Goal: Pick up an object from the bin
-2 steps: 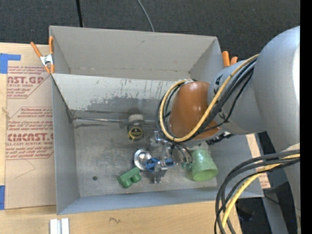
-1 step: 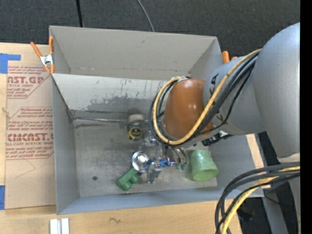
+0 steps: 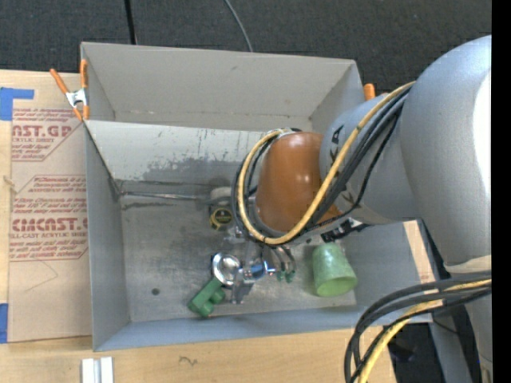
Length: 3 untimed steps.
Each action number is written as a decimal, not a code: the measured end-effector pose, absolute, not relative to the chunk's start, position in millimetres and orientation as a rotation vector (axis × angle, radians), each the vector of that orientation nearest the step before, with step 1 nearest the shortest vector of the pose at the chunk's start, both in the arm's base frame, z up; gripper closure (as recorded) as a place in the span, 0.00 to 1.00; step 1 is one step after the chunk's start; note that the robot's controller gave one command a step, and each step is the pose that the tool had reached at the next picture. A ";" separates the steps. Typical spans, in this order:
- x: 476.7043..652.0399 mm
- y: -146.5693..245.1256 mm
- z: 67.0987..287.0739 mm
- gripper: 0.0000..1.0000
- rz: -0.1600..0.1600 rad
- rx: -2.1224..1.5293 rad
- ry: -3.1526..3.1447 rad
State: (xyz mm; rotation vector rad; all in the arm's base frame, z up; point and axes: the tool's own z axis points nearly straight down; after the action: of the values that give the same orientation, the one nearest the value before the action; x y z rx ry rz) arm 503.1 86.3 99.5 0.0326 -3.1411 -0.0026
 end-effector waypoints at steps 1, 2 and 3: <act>488.7 108.5 73.6 0.00 0.001 0.258 -3.144; 490.5 108.3 75.1 0.00 0.001 0.255 -3.138; 490.3 109.0 76.4 1.00 -0.001 0.257 -3.135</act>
Offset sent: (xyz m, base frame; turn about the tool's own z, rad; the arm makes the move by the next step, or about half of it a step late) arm -0.0186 0.0228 -0.0295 -0.1448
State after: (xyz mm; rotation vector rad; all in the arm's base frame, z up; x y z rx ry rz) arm 490.3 109.0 76.4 0.2572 -3.1352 -0.0010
